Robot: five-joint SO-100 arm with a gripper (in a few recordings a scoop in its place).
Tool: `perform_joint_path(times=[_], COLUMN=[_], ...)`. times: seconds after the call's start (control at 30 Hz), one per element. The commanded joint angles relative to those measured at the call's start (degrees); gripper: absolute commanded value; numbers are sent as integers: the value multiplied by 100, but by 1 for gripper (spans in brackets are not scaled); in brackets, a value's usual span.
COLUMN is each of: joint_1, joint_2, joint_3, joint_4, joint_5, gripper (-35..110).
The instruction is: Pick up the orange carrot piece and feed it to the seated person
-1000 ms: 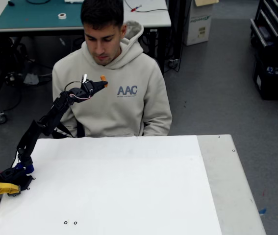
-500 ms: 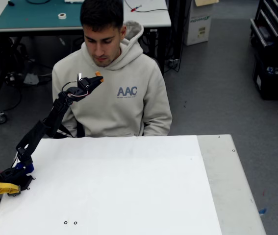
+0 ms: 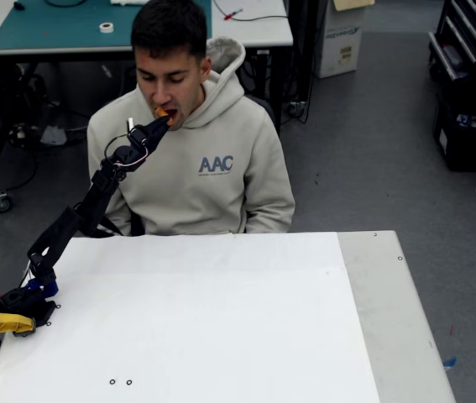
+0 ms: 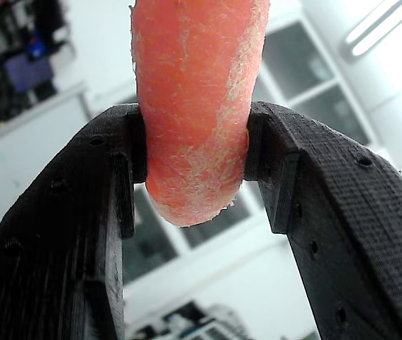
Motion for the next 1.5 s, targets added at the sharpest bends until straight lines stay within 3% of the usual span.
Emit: perform_joint_path(times=[0.0, 1.13, 1.47], joint_1=[53, -211, -193], joint_2=[193, 202, 299], joint_3=[-413, -413, -475], joint_4=[-105, -105, -123], joint_5=[-176, -211, -202], gripper=[-2, 0, 34])
